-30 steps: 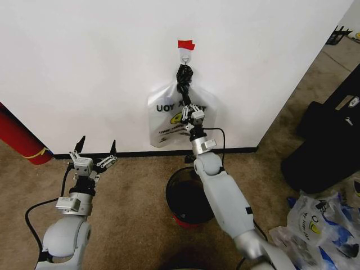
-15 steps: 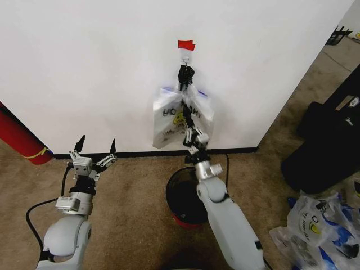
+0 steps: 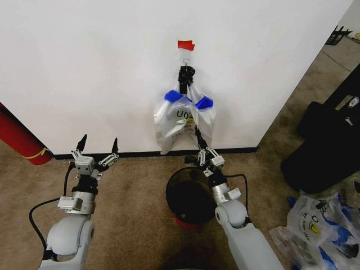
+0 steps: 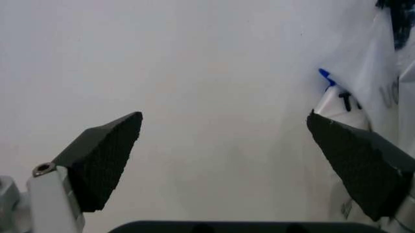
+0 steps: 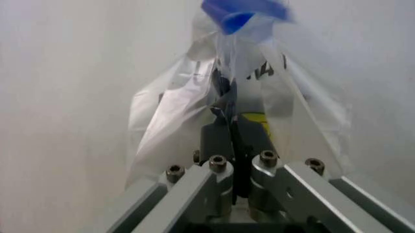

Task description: Pick up the garbage bag from the wall and place it over the trash bin.

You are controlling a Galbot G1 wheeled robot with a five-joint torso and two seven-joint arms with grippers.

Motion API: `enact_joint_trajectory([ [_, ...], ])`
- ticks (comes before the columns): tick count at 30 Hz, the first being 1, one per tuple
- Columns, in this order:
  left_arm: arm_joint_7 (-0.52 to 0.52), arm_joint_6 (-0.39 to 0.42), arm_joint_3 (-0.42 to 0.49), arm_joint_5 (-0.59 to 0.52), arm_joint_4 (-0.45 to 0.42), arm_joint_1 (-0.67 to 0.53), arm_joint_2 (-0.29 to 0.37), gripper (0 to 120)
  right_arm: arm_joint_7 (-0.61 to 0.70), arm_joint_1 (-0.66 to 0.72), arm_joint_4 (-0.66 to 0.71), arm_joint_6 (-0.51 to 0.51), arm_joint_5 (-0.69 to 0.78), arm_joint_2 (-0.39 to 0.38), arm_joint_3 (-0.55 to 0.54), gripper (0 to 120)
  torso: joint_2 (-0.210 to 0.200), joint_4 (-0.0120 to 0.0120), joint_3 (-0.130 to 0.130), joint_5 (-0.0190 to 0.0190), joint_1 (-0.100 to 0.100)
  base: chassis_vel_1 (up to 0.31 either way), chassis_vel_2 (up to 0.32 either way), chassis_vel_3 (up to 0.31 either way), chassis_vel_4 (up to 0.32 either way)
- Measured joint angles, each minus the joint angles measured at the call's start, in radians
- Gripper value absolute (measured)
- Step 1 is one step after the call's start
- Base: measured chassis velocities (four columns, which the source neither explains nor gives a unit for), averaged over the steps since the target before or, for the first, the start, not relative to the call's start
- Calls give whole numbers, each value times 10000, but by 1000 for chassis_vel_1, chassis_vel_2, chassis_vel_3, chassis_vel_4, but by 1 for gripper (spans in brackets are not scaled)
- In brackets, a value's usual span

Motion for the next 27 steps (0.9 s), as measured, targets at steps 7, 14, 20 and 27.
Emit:
enact_joint_trajectory([
  [7, 0, -64, -36, -57, -37, 87, 68, 100, -904, -767, 418, 75, 18, -176, 360, 0, 0, -1, 1, 1, 0, 0, 0, 0, 0],
  [14, 1, -107, -203, -188, -106, 193, 178, 100, -2046, -1568, 784, 81, 525, -454, 864, 0, 0, 0, 1, 0, 1, 0, 0, 0, 0],
  [20, 1, -169, -220, -200, -110, 239, 153, 100, -3793, -1948, 1036, -235, 1929, -1078, 1221, 0, -2, 0, 1, -1, 1, 0, 0, 0, 0],
  [27, 6, -178, -143, -158, -111, 214, 74, 100, -5728, -2091, 979, -587, 2878, -1808, 1547, 0, -2, 0, 1, 1, 1, 0, 0, 0, 0],
])
